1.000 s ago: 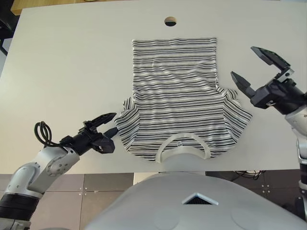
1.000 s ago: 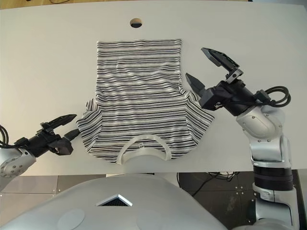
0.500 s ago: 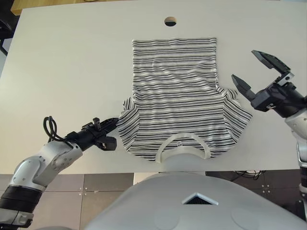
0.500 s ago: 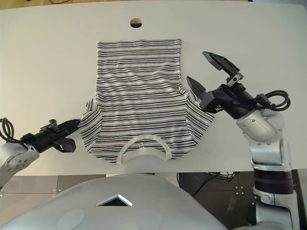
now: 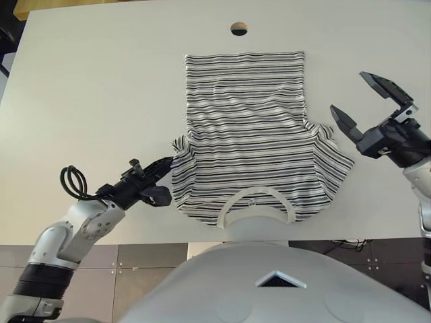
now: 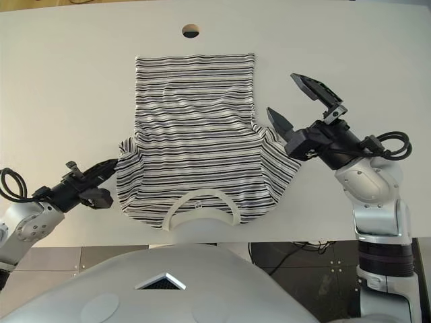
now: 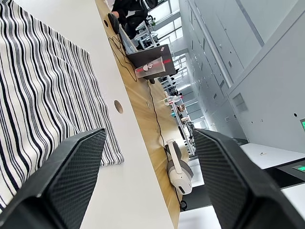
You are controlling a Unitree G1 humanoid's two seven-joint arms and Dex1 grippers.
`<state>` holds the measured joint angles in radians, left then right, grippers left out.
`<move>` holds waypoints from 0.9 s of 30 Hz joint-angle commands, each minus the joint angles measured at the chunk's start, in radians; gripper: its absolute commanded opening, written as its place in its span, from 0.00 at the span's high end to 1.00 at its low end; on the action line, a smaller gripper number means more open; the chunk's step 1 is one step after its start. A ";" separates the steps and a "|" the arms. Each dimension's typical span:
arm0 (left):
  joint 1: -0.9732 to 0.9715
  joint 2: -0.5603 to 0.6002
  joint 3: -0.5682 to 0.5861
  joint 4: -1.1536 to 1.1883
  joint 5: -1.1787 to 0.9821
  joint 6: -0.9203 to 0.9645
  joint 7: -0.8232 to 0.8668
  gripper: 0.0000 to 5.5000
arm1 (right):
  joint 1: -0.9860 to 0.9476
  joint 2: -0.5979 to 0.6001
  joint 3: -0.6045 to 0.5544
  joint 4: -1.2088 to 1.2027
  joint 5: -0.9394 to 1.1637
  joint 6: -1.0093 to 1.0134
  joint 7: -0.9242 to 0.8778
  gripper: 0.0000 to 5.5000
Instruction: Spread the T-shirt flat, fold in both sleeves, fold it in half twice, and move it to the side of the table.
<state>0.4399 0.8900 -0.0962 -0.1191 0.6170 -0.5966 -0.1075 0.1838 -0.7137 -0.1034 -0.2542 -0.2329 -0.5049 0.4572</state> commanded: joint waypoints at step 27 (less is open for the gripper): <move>-0.432 -0.306 -0.067 0.094 -0.243 -0.020 -0.049 0.60 | 0.144 -0.045 -0.105 0.030 -0.175 -0.033 -0.092 0.40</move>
<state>0.0624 0.6047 -0.2148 0.0089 0.4465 -0.6361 -0.1668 0.2720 -0.7084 -0.1566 -0.2042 -0.3469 -0.5296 0.3628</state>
